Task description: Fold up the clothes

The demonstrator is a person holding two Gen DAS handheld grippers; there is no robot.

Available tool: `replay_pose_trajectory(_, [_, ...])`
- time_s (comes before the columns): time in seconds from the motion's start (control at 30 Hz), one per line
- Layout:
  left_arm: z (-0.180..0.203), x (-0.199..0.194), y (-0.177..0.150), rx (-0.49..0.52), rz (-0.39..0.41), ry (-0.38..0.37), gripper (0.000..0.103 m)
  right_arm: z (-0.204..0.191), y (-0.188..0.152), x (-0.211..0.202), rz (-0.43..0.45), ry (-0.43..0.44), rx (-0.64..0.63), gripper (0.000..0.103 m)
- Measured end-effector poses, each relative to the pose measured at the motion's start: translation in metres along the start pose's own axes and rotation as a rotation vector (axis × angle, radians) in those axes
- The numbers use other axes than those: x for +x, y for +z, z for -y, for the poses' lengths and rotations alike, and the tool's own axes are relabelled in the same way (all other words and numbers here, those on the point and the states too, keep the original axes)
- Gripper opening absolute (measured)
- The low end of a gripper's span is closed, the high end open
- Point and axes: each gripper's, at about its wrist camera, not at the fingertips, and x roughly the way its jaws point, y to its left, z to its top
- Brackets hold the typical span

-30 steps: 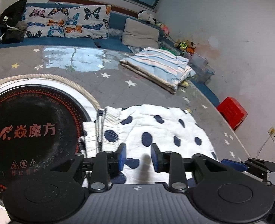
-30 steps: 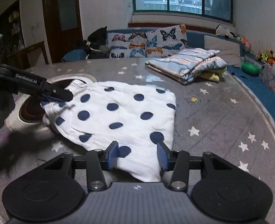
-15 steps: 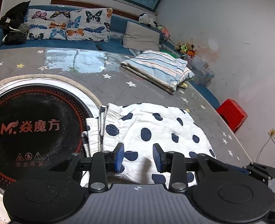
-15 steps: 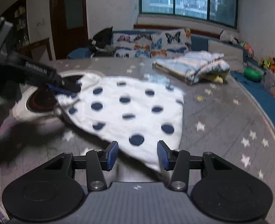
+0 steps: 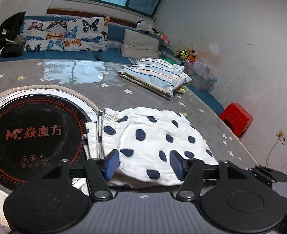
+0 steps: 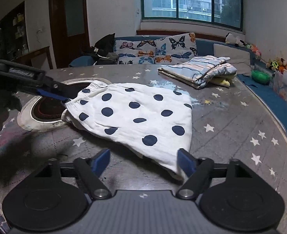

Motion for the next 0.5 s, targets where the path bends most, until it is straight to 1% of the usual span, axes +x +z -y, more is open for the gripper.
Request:
replay_pose_trajectory(0.03, [0.001, -0.002, -0.003, 0.003, 0.002, 0.001, 0.072, -0.001, 0.000, -0.001, 0.005, -0.002, 0.003, 0.083])
replay_pose_trajectory(0.1, [0.002, -0.006, -0.007, 0.005, 0.003, 0.004, 0.075, -0.003, 0.000, -0.003, 0.020, 0.001, 0.014, 0.085])
replay_pose_trajectory(0.2, [0.002, -0.011, -0.014, 0.001, 0.001, 0.007, 0.086, -0.006, 0.000, -0.005, 0.027, -0.003, 0.025, 0.094])
replay_pose_trajectory(0.23, [0.002, -0.012, -0.016, 0.000, -0.001, 0.008, 0.089, -0.009, 0.000, -0.005, 0.026, -0.014, 0.024, 0.101])
replay_pose_trajectory(0.27, [0.002, -0.013, -0.018, 0.001, -0.002, 0.008, 0.090, -0.011, 0.000, -0.005, 0.024, -0.025, 0.024, 0.103])
replay_pose_trajectory(0.43, [0.004, -0.020, -0.028, 0.006, 0.001, 0.006, 0.102, -0.020, -0.002, -0.005, 0.028, -0.067, 0.033, 0.103])
replay_pose_trajectory(0.5, [0.005, -0.023, -0.031, 0.006, 0.006, 0.009, 0.103, -0.021, -0.002, -0.005, 0.024, -0.072, 0.048, 0.103])
